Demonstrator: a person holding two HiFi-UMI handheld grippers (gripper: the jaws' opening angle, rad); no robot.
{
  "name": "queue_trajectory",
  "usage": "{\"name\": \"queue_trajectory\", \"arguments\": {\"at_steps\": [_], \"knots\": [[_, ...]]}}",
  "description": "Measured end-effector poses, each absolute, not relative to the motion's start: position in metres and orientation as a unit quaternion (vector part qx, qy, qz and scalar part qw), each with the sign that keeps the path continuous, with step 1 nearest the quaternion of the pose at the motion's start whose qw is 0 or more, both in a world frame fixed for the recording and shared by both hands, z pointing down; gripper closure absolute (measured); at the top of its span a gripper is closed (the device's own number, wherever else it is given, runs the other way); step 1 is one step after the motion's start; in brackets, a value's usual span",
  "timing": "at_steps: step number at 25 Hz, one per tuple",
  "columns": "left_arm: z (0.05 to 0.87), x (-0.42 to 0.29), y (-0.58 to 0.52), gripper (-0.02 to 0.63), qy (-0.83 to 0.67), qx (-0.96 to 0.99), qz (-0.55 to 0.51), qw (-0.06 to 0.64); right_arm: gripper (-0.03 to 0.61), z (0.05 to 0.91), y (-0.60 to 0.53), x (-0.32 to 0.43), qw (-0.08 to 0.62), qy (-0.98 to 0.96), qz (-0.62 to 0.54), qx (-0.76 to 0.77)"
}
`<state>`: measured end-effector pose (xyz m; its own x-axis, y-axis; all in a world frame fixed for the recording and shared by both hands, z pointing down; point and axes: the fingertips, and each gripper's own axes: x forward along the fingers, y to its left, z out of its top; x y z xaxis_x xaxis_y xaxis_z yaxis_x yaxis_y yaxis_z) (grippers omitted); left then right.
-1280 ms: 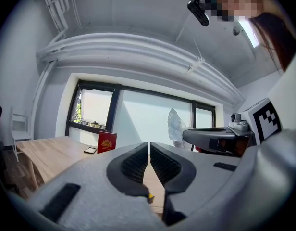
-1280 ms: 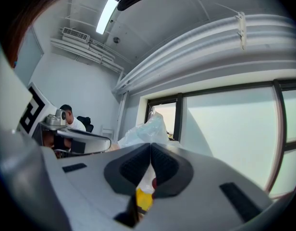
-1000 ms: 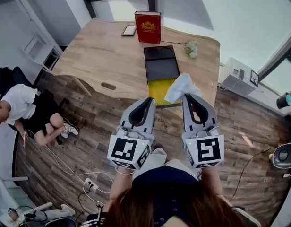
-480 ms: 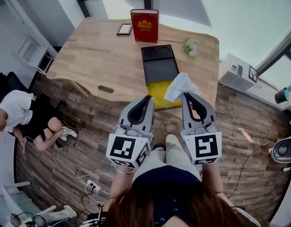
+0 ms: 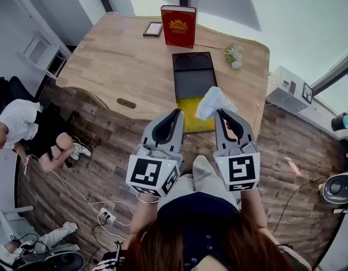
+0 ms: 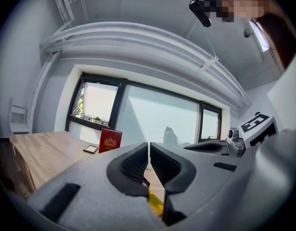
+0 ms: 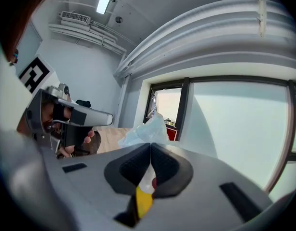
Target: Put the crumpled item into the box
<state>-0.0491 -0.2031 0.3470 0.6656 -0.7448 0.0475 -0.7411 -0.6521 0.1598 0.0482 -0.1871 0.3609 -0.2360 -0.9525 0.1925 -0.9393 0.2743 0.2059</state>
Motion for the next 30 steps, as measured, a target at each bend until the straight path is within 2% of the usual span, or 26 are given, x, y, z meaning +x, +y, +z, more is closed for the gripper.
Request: {"name": "queue_trajectory", "arguments": {"at_steps": [13, 30], "knots": [[0.35, -0.033, -0.239, 0.578, -0.439, 0.894, -0.01, 0.086, 0.552, 0.406, -0.228, 0.045, 0.209, -0.822, -0.029, 0.529], [0.355, -0.024, -0.264, 0.578, -0.472, 0.877, -0.004, 0.091, 0.552, 0.509, -0.258, 0.048, 0.318, -0.841, -0.002, 0.438]]}}
